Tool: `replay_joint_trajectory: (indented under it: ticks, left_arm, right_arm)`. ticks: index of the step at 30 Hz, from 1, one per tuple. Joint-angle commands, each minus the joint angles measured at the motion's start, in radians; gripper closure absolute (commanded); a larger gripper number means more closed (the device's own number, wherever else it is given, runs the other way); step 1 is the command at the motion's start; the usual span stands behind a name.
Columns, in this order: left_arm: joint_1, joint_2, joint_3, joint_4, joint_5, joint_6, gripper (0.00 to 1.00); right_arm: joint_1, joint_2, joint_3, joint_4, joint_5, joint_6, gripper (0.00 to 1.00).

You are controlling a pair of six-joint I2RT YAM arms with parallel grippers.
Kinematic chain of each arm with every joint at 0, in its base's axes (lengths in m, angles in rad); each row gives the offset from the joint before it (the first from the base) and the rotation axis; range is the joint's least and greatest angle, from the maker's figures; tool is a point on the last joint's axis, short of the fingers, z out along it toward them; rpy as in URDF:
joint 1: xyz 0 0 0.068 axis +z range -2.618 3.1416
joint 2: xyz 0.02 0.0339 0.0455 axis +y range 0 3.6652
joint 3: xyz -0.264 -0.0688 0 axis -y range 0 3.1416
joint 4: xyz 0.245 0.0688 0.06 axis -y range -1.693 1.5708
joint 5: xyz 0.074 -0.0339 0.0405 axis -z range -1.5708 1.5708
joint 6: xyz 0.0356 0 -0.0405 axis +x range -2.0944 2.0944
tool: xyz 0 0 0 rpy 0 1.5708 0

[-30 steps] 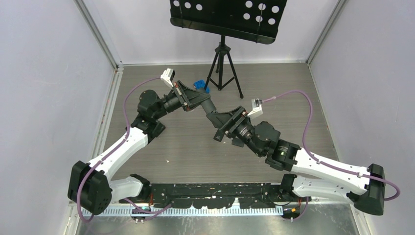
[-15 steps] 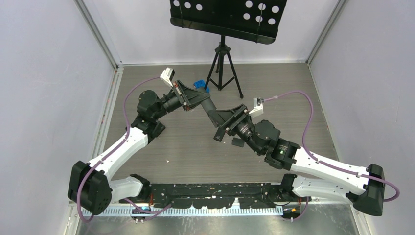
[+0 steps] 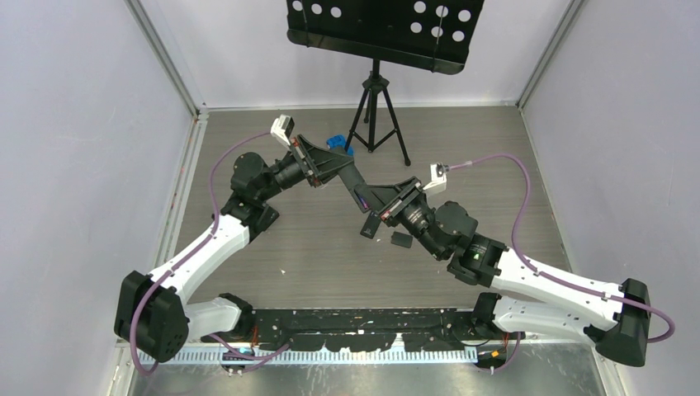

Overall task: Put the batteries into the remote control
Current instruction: Load the battery into the remote control.

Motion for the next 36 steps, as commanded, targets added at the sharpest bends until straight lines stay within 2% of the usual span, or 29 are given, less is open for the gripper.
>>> replay_joint_trajectory:
  ticks: [1, 4, 5, 9, 12, 18, 36]
  left_arm:
    - [0.000, -0.020, 0.022, 0.075, -0.008, -0.004, 1.00]
    - [0.000, -0.023, 0.028, 0.070, -0.008, -0.001, 1.00]
    - [0.000, -0.023, 0.028, 0.066, -0.008, 0.003, 1.00]
    - [0.000, -0.022, 0.021, 0.049, -0.003, 0.044, 1.00]
    - [0.000, -0.021, 0.016, 0.038, 0.009, 0.085, 1.00]
    - [0.000, -0.027, 0.000, 0.048, 0.020, 0.106, 1.00]
    - [0.000, -0.012, 0.002, 0.089, 0.015, 0.056, 1.00]
  right_arm:
    - [-0.003, -0.008, -0.029, 0.031, -0.004, -0.039, 0.88]
    - [-0.004, -0.006, -0.037, 0.033, -0.010, -0.047, 0.87]
    - [-0.006, -0.004, -0.033, 0.030, -0.014, -0.049, 0.81]
    - [-0.011, -0.023, -0.020, 0.006, -0.010, -0.066, 0.38]
    - [-0.018, -0.058, -0.028, 0.004, -0.006, -0.079, 0.31]
    - [-0.029, -0.121, -0.067, 0.001, -0.013, -0.072, 0.33]
    - [-0.044, -0.017, -0.035, -0.047, -0.091, -0.147, 0.75]
